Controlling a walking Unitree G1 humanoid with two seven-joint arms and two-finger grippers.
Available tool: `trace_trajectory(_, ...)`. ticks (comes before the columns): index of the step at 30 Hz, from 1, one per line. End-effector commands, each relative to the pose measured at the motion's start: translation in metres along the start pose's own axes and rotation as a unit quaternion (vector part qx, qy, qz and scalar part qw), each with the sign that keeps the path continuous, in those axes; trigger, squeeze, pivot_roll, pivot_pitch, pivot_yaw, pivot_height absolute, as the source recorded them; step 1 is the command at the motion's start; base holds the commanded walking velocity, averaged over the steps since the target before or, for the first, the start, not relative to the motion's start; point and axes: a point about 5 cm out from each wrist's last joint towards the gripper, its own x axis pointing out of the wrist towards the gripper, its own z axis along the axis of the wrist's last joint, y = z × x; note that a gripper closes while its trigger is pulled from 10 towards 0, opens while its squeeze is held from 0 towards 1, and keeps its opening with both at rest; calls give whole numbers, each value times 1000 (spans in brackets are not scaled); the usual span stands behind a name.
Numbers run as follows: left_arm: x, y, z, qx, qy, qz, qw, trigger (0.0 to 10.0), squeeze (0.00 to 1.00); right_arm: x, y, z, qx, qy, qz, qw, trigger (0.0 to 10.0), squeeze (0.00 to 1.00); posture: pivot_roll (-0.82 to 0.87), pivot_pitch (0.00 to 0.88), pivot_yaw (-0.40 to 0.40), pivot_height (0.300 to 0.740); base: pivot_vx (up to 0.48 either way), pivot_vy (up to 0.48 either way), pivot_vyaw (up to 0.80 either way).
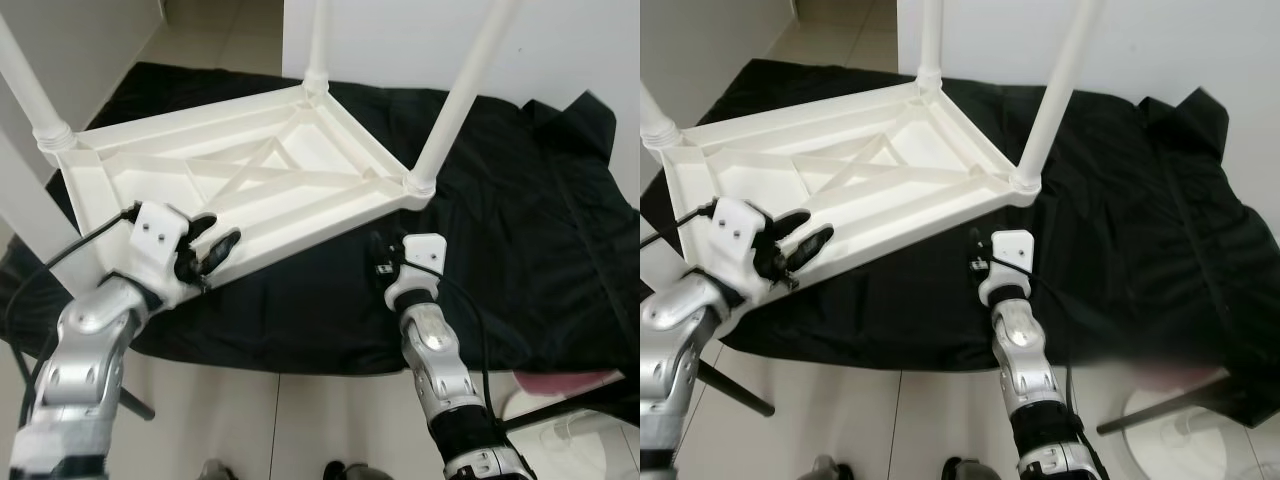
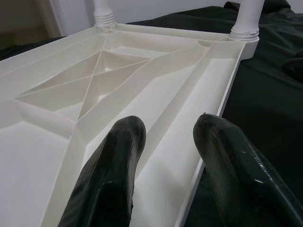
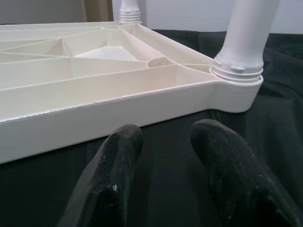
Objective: Building children table
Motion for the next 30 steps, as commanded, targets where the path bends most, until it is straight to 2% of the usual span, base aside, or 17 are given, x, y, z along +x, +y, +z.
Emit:
trace_trajectory(1, -2, -1, 4, 1, -5, 0, 1000, 10000, 0, -3, -3, -3, 1, 3, -8, 1000, 10000, 0, 72, 135, -60, 740, 0, 0, 0)
trace_trajectory(3, -25, -13, 2, -20, 19, -33, 999, 10000, 0, -3, -2, -5, 2, 7, -5, 1000, 10000, 0, 90, 149, -72, 740, 0, 0, 0)
trace_trajectory(5, -44, -20, 3, -20, 45, -55, 997, 10000, 0, -1, 0, -5, 2, 9, 4, 1000, 10000, 0, 106, 156, -83, 740, 0, 0, 0)
trace_trajectory(10, -63, -22, 7, -6, 65, -68, 996, 10000, 0, 4, 1, -4, 2, 8, 13, 1000, 10000, 0, 126, 162, -97, 740, 0, 0, 0)
trace_trajectory(11, -75, -21, 8, 0, 89, -71, 993, 10000, 0, 6, 3, -3, 2, 7, 16, 1000, 10000, 0, 145, 166, -111, 740, 0, 0, 0)
trace_trajectory(12, -75, -21, 8, 0, 89, -71, 993, 10000, 0, 6, 3, -3, 2, 7, 16, 1000, 10000, 0, 145, 166, -111, 740, 0, 0, 0)
trace_trajectory(13, -90, -20, 7, 0, 121, -74, 990, 10000, 0, 9, 4, -2, 3, 7, 21, 1000, 10000, 0, 151, 167, -114, 740, 0, 0, 0)
trace_trajectory(14, -90, -20, 7, 0, 121, -74, 990, 10000, 0, 9, 4, -2, 3, 7, 21, 1000, 10000, 0, 151, 167, -114, 740, 0, 0, 0)
trace_trajectory(15, -99, -20, 7, -2, 144, -76, 987, 10000, 0, 11, 6, -2, 3, 6, 23, 1000, 10000, 0, 151, 167, -114, 740, 0, 0, 0)
trace_trajectory(16, -110, -16, 9, 7, 163, -65, 984, 10000, 0, 13, 7, -1, 3, 6, 27, 1000, 10000, 0, 159, 167, -117, 740, 0, 0, 0)
trace_trajectory(17, -110, -16, 9, 7, 163, -65, 984, 10000, 0, 13, 7, -1, 3, 6, 27, 1000, 10000, 0, 159, 167, -117, 740, 0, 0, 0)
trace_trajectory(20, -131, -5, 16, 23, 198, -31, 980, 10000, 0, 15, 11, -1, 6, 6, 36, 999, 10000, 0, 180, 170, -127, 740, 0, 0, 0)
trace_trajectory(22, -139, -4, 19, 41, 224, -16, 974, 10000, 0, 16, 13, -2, 6, 6, 43, 999, 10000, 0, 187, 172, -128, 740, 0, 0, 0)
trace_trajectory(26, -146, 0, 25, 36, 223, -4, 974, 10000, 0, 17, 14, -1, 8, 6, 43, 999, 10000, 0, 190, 171, -127, 740, 0, 0, 0)
trace_trajectory(28, -159, 10, 29, 35, 239, 17, 970, 10000, 0, 18, 15, -1, 10, 5, 43, 999, 10000, 0, 193, 170, -125, 740, 0, 0, 0)
trace_trajectory(29, -159, 10, 29, 35, 239, 17, 970, 10000, 0, 18, 15, -1, 10, 5, 43, 999, 10000, 0, 193, 170, -125, 740, 0, 0, 0)
trace_trajectory(30, -166, 16, 30, 42, 254, 30, 966, 10000, 0, 18, 16, -2, 10, 5, 43, 999, 10000, 0, 193, 170, -125, 740, 0, 0, 0)
